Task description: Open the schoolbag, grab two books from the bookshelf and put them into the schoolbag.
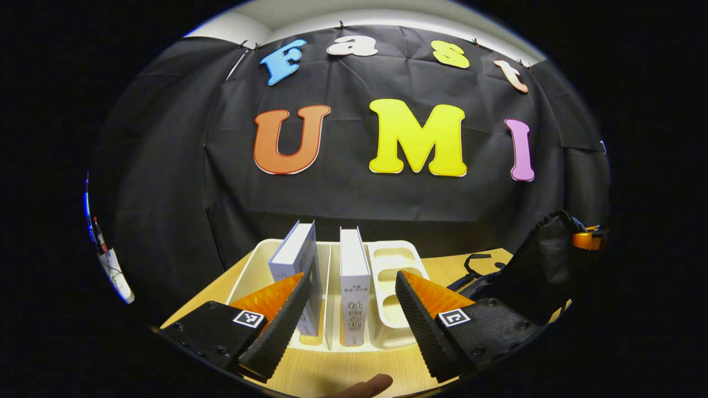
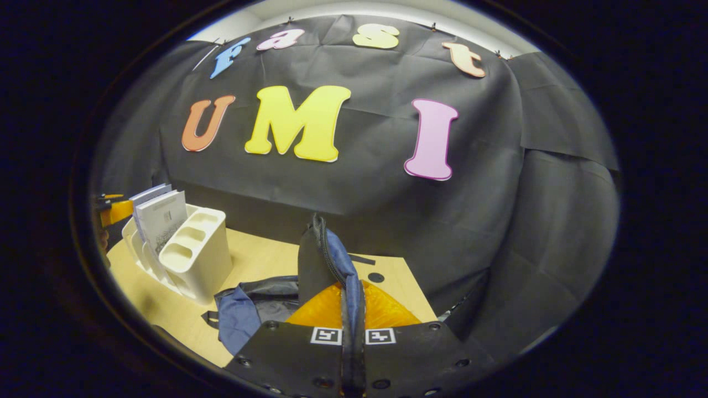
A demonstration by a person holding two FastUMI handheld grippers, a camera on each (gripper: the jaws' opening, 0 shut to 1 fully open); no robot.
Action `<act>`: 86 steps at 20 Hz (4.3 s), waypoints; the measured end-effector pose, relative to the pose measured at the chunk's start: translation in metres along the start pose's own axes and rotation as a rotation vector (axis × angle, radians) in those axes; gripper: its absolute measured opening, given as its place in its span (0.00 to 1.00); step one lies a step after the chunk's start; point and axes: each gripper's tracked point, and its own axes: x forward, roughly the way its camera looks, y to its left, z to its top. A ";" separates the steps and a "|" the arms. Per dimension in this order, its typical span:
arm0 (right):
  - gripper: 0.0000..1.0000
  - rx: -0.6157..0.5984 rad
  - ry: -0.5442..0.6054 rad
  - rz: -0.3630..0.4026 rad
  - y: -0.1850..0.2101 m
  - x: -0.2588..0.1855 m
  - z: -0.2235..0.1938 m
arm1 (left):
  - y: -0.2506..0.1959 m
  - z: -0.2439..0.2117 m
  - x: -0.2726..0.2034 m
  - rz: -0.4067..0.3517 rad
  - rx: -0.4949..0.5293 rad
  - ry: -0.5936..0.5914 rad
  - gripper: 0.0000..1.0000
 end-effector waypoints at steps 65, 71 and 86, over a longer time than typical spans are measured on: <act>0.01 0.077 0.005 0.058 -0.021 0.010 -0.028 | 0.021 -0.060 -0.090 -0.118 -0.452 0.677 0.43; 0.01 0.042 0.035 0.058 -0.015 0.013 -0.024 | -0.011 -0.074 -0.121 -0.245 -0.646 0.645 0.45; 0.00 -0.067 0.004 0.060 -0.016 0.007 0.011 | -0.182 -0.079 -0.082 -0.527 -0.811 0.628 0.45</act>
